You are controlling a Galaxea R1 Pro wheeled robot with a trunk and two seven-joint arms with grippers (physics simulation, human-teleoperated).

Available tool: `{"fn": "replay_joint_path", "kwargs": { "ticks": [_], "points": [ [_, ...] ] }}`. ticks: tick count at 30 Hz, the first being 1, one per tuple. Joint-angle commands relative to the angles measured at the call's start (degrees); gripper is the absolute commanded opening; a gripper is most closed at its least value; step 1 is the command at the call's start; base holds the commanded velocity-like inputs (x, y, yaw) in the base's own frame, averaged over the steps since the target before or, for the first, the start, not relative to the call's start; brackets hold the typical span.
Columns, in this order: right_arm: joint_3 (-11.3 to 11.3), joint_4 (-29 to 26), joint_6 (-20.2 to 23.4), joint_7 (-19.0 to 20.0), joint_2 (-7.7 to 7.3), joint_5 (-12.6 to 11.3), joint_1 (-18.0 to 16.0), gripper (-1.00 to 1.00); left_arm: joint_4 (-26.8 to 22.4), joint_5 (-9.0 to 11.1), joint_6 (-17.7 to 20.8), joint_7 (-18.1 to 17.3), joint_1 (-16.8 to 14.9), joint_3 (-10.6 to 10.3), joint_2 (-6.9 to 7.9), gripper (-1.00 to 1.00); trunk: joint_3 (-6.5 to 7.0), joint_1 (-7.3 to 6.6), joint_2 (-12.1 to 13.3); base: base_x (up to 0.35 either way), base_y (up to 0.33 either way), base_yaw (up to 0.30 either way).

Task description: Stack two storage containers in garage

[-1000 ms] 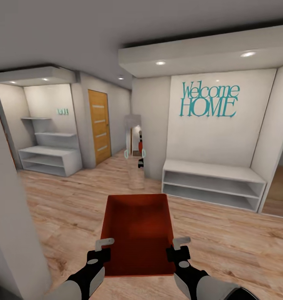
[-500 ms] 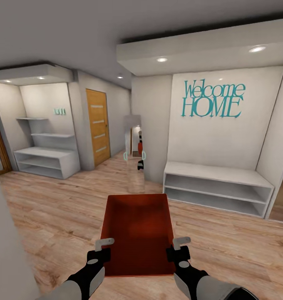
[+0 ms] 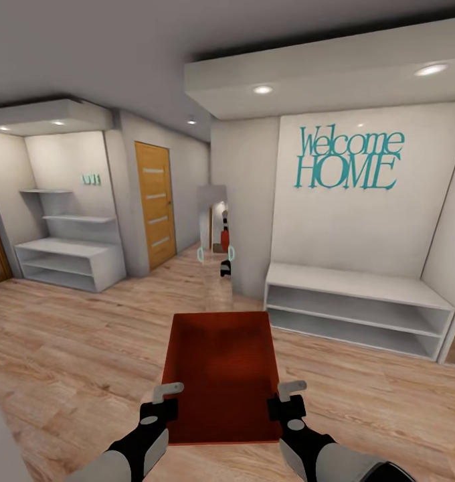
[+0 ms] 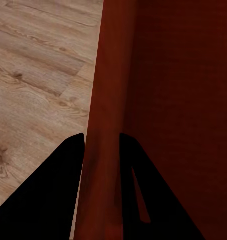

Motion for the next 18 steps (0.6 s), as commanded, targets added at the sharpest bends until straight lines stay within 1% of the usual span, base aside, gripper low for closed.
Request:
{"fn": "replay_joint_path", "kwargs": {
  "ticks": [1,11,12,13,14,18],
  "points": [
    [-1.03,-0.43,0.08,1.55,0.65,0.54,-0.04,-1.00,0.07,0.05,-0.29,2.13,-0.02,0.77,-0.02,-1.00,-0.03,0.05,-0.04,0.322,0.000,0.000],
    [-1.22,-0.43,0.08,1.54,0.57,0.45,-0.04,-1.00,0.00,0.05,-0.29,2.13,-0.02,0.77,0.02,-1.00,-0.03,0.05,-0.04,0.322,0.000,0.000],
    [-1.23,-0.43,0.10,1.54,0.57,0.18,-0.05,-1.00,0.00,0.05,-0.29,2.14,-0.02,0.77,0.00,-1.00,-0.03,0.05,-0.04,0.322,0.000,0.000],
    [-1.23,-0.43,0.11,1.56,0.57,-1.06,-0.02,-1.00,0.02,0.05,-0.29,2.11,-0.02,0.77,0.03,-1.00,-0.03,0.05,-0.04,0.322,0.000,0.000],
    [-1.23,-0.43,0.13,1.59,0.57,-1.77,-0.04,-1.00,0.04,0.05,-0.29,2.12,-0.02,0.77,0.01,-1.00,-0.03,0.05,-0.04,0.322,0.000,0.000],
    [-1.24,-0.43,0.16,1.62,0.53,-3.06,-0.04,-1.00,0.01,0.05,-0.31,2.13,-0.02,0.74,-0.02,-1.00,-0.03,0.05,-0.04,0.322,0.000,0.027]
  ]
}}
